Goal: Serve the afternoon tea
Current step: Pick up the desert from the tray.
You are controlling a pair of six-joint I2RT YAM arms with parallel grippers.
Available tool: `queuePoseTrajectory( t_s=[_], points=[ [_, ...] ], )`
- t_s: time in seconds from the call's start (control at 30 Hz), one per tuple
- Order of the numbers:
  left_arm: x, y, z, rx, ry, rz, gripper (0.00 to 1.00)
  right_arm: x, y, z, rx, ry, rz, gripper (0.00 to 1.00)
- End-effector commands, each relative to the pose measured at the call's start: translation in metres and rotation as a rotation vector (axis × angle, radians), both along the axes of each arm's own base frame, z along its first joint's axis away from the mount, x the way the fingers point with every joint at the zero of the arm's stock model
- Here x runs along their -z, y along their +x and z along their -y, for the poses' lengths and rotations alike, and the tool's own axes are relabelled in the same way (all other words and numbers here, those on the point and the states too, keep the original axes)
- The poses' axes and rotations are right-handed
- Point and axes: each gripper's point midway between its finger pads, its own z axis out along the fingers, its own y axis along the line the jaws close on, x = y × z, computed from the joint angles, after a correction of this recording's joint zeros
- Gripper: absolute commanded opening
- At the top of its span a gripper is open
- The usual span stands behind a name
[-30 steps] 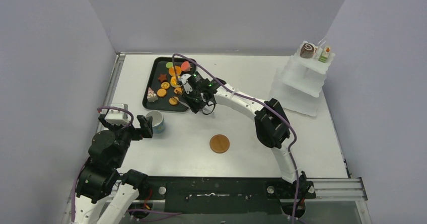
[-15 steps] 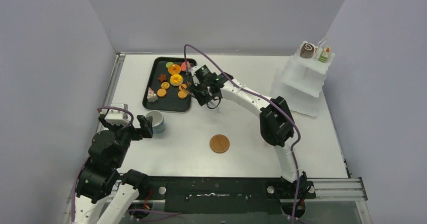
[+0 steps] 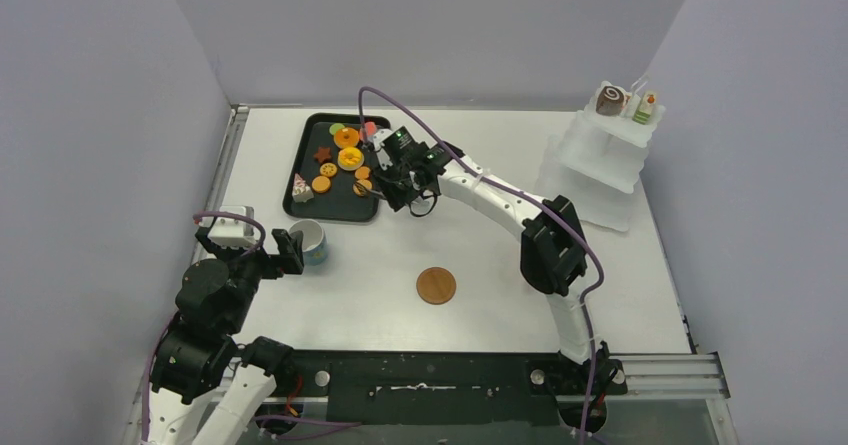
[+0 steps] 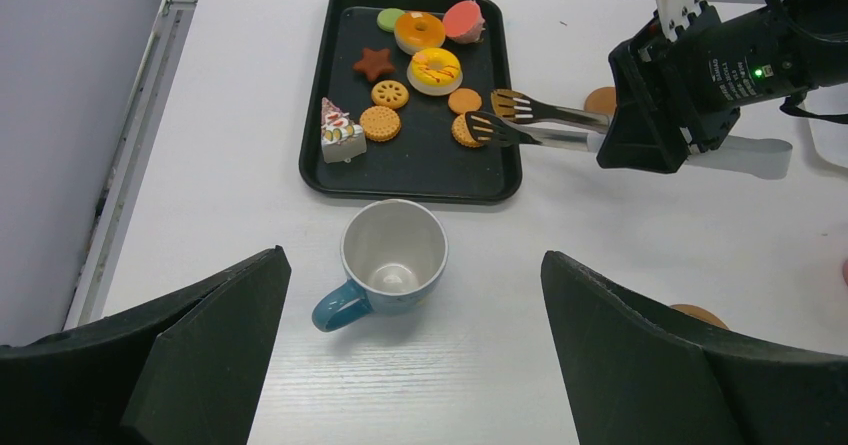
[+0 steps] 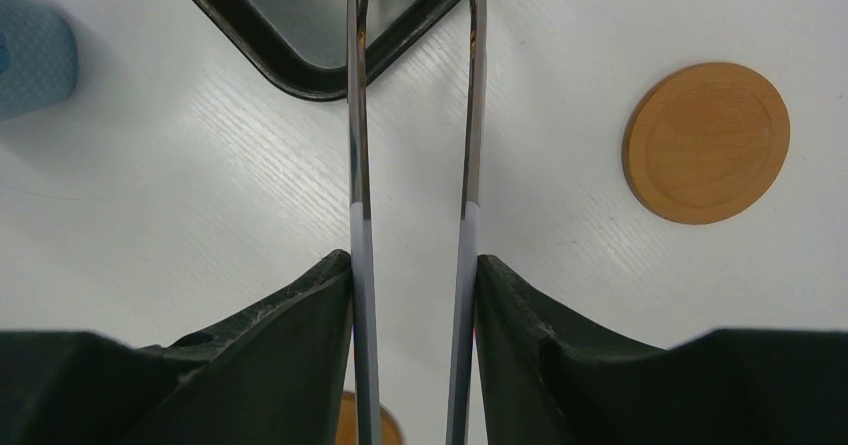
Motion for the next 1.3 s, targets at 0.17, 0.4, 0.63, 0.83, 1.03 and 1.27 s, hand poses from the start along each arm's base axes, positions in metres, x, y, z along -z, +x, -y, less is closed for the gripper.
queuePoseTrajectory(
  t_s=[0.17,0.4,0.63,0.83,1.03,1.27],
  points=[
    [-0.018,0.003,0.003,0.015,-0.014,0.057,0.97,-0.029,0.007,-0.018,-0.022,0.050,0.062,0.45],
    [-0.018,0.002,0.003,0.014,-0.015,0.060,0.97,-0.024,0.009,-0.021,-0.024,0.011,0.070,0.46],
    [-0.018,0.002,0.002,0.014,-0.015,0.061,0.97,-0.018,0.008,-0.024,-0.035,-0.017,0.073,0.47],
    [-0.019,0.002,0.002,0.012,-0.015,0.062,0.97,-0.013,0.008,-0.028,-0.049,-0.042,0.077,0.47],
    [-0.018,0.002,0.003,0.014,-0.015,0.061,0.97,-0.012,0.010,-0.027,-0.041,-0.067,0.094,0.47],
    [-0.019,0.002,0.002,0.011,-0.017,0.063,0.97,-0.007,0.007,-0.034,-0.052,-0.071,0.092,0.46]
  ],
)
